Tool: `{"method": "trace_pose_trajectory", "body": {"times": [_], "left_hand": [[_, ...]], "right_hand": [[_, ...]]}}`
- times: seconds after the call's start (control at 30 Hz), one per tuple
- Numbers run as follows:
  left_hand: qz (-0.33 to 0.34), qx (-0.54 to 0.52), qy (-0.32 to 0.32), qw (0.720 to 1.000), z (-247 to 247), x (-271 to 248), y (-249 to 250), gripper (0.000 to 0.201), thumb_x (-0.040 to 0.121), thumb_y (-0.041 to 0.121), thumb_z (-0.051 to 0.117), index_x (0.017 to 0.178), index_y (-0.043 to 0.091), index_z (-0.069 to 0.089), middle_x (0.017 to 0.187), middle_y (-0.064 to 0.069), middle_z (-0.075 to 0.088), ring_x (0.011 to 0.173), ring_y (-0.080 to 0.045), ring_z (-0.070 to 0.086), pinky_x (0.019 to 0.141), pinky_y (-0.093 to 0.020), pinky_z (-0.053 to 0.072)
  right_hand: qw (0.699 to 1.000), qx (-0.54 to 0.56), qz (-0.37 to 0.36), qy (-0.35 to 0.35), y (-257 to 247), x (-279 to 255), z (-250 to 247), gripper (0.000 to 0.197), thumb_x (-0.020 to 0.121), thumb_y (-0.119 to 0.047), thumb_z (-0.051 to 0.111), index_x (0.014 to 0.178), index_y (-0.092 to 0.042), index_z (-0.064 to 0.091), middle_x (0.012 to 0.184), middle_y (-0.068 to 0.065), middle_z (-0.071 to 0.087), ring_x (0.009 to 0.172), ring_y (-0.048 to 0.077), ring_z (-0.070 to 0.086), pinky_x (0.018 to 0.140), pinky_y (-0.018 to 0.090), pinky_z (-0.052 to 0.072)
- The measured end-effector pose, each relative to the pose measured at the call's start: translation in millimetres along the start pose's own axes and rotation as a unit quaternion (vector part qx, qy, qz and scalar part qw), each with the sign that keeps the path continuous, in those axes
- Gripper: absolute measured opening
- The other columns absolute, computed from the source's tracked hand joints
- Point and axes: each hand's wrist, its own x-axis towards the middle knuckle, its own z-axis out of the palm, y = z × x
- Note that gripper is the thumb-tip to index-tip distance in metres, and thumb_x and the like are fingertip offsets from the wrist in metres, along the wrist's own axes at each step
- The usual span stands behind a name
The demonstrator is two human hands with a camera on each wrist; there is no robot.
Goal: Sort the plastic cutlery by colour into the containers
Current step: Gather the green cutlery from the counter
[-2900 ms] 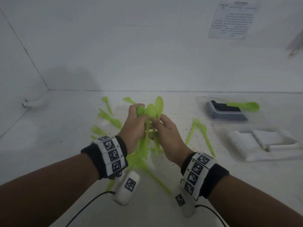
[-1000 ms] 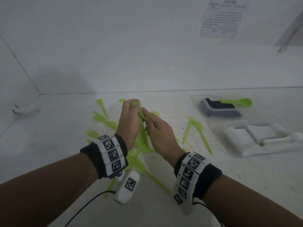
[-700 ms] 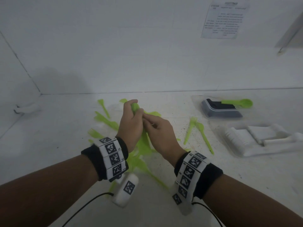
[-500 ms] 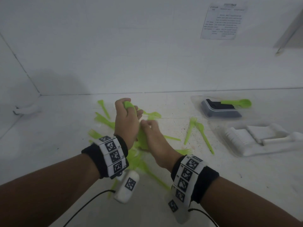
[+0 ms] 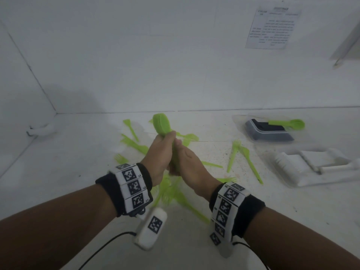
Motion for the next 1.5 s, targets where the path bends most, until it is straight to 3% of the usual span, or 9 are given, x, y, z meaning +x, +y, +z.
{"method": "trace_pose_trajectory", "body": {"times": [0.1,0.23,0.33,0.43,0.67,0.8,1.17,1.3,1.5], "left_hand": [[0.075,0.092,0.035,0.992,-11,7,2,0.021,0.105,0.039,0.047,0.107,0.019,0.052,0.106,-0.011,0.066,0.092,-0.021,0.067,0.082,-0.039,0.057],[0.100,0.346,-0.103,0.927,-35,13,13,0.033,0.104,0.047,0.044,0.104,0.014,0.050,0.085,-0.003,0.055,0.068,-0.019,0.052,0.067,-0.038,0.045],[0.092,0.532,-0.232,0.809,-40,10,22,0.026,0.106,0.041,0.042,0.103,0.016,0.048,0.084,0.001,0.055,0.070,-0.015,0.050,0.064,-0.032,0.041],[0.114,0.613,-0.309,0.718,-34,3,31,0.024,0.108,0.033,0.039,0.112,0.012,0.049,0.091,-0.006,0.060,0.075,-0.018,0.054,0.069,-0.032,0.044],[0.277,0.680,-0.254,0.630,-20,16,22,0.053,0.106,0.052,0.028,0.150,0.023,0.030,0.119,-0.001,0.053,0.106,-0.025,0.059,0.090,-0.044,0.049],[0.418,0.704,-0.209,0.535,11,31,15,0.070,0.102,0.058,0.007,0.163,0.024,0.006,0.115,0.001,0.050,0.093,-0.023,0.060,0.069,-0.039,0.051],[0.393,0.708,-0.222,0.544,190,53,28,0.063,0.104,0.056,0.011,0.162,0.037,-0.003,0.096,0.006,0.041,0.079,-0.026,0.059,0.075,-0.043,0.053],[0.361,0.691,-0.233,0.581,265,64,24,0.063,0.106,0.051,0.021,0.162,0.035,-0.003,0.122,0.000,0.053,0.089,-0.027,0.062,0.083,-0.046,0.053],[0.398,0.668,-0.199,0.596,345,99,12,0.063,0.098,0.056,0.014,0.135,0.016,0.047,0.107,-0.006,0.058,0.090,-0.031,0.061,0.074,-0.050,0.054]], "right_hand": [[0.987,-0.141,-0.049,0.062,-2,5,-11,0.046,0.109,-0.053,0.034,0.099,-0.025,0.069,0.102,-0.001,0.070,0.088,0.011,0.065,0.080,0.032,0.052],[0.936,-0.232,-0.174,0.198,-5,8,-35,0.031,0.097,-0.027,0.065,0.124,-0.023,0.051,0.120,-0.006,0.050,0.099,0.008,0.057,0.085,0.031,0.052],[0.883,-0.376,-0.270,0.076,-10,14,-57,0.055,0.087,-0.018,0.063,0.140,-0.029,0.050,0.135,-0.005,0.048,0.119,0.016,0.051,0.098,0.034,0.049],[0.851,-0.463,-0.243,-0.055,-16,11,-68,0.034,0.092,-0.028,0.060,0.126,-0.031,0.061,0.119,-0.008,0.061,0.105,0.016,0.058,0.087,0.042,0.053],[0.839,-0.496,-0.218,0.038,-15,-16,-109,0.023,0.102,-0.028,0.057,0.123,-0.019,0.065,0.108,0.002,0.062,0.093,0.027,0.062,0.075,0.047,0.052],[0.834,-0.517,-0.172,0.081,-15,-34,-150,0.030,0.104,-0.025,0.057,0.132,-0.020,0.067,0.116,0.003,0.064,0.100,0.026,0.063,0.077,0.033,0.046],[0.838,-0.527,-0.097,0.098,-4,-52,-316,0.029,0.102,-0.022,0.054,0.130,-0.024,0.063,0.113,0.002,0.061,0.101,0.025,0.061,0.084,0.042,0.049],[0.844,-0.525,-0.074,0.085,3,-49,-391,0.028,0.102,-0.017,0.053,0.128,-0.019,0.063,0.110,0.003,0.058,0.089,0.018,0.052,0.075,0.035,0.039],[0.838,-0.539,-0.054,0.069,20,-28,-482,0.026,0.100,-0.022,0.055,0.125,-0.020,0.062,0.109,0.004,0.058,0.096,0.027,0.059,0.083,0.041,0.048]]}}
